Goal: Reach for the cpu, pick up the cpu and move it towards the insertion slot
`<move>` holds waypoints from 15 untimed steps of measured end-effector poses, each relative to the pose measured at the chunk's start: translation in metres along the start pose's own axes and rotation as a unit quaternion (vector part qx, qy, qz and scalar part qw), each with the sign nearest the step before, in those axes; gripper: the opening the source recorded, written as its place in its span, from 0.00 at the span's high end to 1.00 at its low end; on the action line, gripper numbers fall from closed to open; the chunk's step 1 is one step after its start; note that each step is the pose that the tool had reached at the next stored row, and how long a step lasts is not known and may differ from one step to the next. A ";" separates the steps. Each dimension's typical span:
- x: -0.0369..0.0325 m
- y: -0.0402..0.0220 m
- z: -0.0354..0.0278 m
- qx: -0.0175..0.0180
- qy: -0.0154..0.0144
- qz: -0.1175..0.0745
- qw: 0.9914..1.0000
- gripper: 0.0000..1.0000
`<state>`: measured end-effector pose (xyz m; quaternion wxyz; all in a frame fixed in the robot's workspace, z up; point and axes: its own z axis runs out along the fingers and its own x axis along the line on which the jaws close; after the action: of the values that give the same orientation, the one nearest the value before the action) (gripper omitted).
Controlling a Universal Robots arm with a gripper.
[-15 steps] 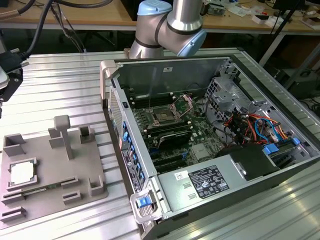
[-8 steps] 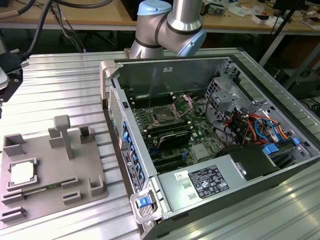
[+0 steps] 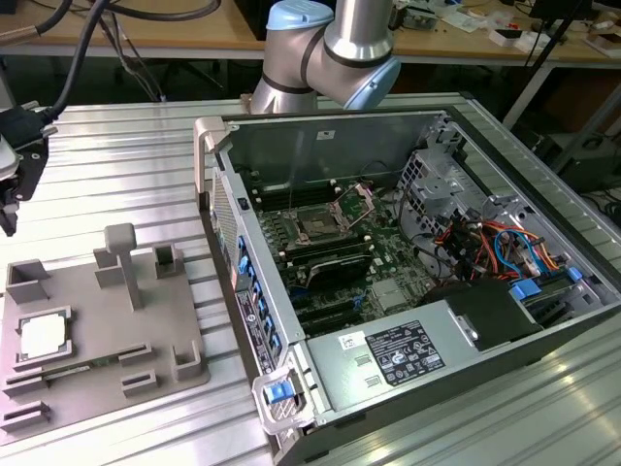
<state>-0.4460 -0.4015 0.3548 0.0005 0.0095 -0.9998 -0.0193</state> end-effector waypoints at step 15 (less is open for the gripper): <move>0.0012 -0.0053 0.0190 0.001 0.000 -0.004 1.000 0.52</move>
<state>-0.4471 -0.4061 0.3356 0.0006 0.0137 -0.9997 -0.0187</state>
